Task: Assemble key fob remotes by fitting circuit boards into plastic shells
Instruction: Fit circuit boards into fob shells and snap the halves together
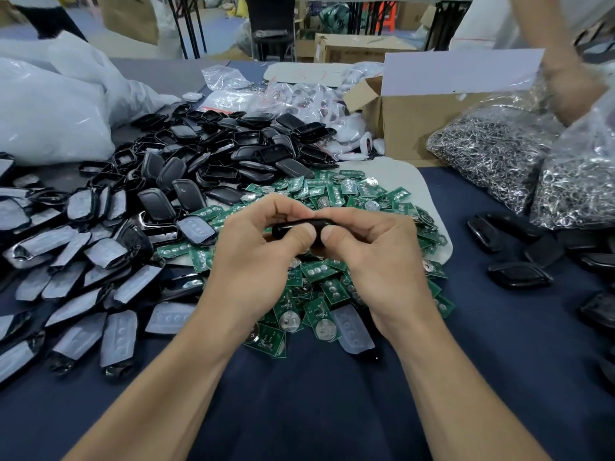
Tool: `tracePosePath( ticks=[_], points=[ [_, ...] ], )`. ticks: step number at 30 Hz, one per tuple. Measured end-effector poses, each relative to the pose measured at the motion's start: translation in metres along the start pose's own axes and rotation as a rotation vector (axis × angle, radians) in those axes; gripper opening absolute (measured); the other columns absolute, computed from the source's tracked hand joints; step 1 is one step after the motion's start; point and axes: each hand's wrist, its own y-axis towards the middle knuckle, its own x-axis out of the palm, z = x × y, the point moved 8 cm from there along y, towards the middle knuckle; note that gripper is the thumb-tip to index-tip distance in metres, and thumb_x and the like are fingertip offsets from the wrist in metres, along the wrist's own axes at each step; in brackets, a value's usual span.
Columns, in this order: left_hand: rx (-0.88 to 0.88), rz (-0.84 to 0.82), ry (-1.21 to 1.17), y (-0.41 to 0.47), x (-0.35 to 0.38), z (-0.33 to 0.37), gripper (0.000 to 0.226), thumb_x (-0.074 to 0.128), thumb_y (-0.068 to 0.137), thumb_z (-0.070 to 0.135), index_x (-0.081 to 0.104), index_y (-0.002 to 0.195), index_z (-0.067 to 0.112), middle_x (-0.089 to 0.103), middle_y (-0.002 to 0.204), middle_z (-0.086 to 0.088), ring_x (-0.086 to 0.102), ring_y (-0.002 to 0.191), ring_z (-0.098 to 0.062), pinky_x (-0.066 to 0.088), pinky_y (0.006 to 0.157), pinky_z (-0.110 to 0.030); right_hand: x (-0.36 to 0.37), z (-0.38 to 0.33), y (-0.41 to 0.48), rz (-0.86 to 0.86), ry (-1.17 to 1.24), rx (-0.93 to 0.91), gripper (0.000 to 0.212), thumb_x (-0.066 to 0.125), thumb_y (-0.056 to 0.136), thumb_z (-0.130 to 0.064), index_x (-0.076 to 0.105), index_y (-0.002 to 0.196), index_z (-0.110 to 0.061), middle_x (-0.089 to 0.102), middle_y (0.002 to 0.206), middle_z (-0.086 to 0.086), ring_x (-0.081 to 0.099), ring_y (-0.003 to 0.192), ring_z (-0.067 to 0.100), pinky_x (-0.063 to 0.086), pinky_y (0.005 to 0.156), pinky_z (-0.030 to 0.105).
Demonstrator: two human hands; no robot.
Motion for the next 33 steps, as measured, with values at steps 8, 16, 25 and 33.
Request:
tracePosePath(
  ticks=[8, 16, 25, 33],
  points=[
    [0.011, -0.009, -0.055, -0.002, 0.003, 0.002, 0.013, 0.081, 0.074, 0.025, 0.075, 0.080, 0.034, 0.075, 0.079, 0.010, 0.068, 0.071, -0.003, 0.053, 0.064, -0.016, -0.007, -0.005, -0.001, 0.060, -0.001, -0.022, 0.028, 0.083, 0.077, 0.003, 0.083, 0.085, -0.024, 0.080, 0.079, -0.002, 0.078, 0.074, 0.018, 0.061, 0.067, 0.025],
    [0.011, -0.028, -0.014, 0.000, 0.004, -0.003, 0.013, 0.077, 0.076, 0.023, 0.068, 0.072, 0.031, 0.068, 0.081, 0.016, 0.063, 0.081, -0.001, 0.049, 0.075, -0.014, -0.008, 0.001, -0.003, 0.040, -0.009, 0.019, 0.024, 0.087, 0.074, 0.003, 0.084, 0.086, -0.018, 0.081, 0.083, 0.001, 0.079, 0.078, 0.021, 0.064, 0.073, 0.035],
    [-0.100, 0.007, -0.128, 0.004, 0.004, -0.015, 0.021, 0.063, 0.098, 0.030, 0.079, 0.084, 0.028, 0.076, 0.085, 0.005, 0.068, 0.083, -0.011, 0.057, 0.080, -0.034, -0.003, 0.009, -0.005, 0.087, 0.108, 0.140, 0.027, 0.081, 0.079, 0.002, 0.084, 0.086, -0.024, 0.080, 0.080, 0.005, 0.079, 0.073, 0.023, 0.064, 0.069, 0.031],
    [-0.253, 0.103, -0.233, 0.000, 0.000, -0.021, 0.031, 0.062, 0.103, 0.029, 0.083, 0.082, 0.020, 0.079, 0.086, -0.005, 0.066, 0.064, -0.013, 0.053, 0.057, -0.021, -0.018, 0.011, -0.002, 0.180, 0.140, 0.190, 0.024, 0.080, 0.081, 0.006, 0.082, 0.080, -0.019, 0.074, 0.065, 0.005, 0.059, 0.049, 0.012, 0.047, 0.049, 0.019]
  ],
)
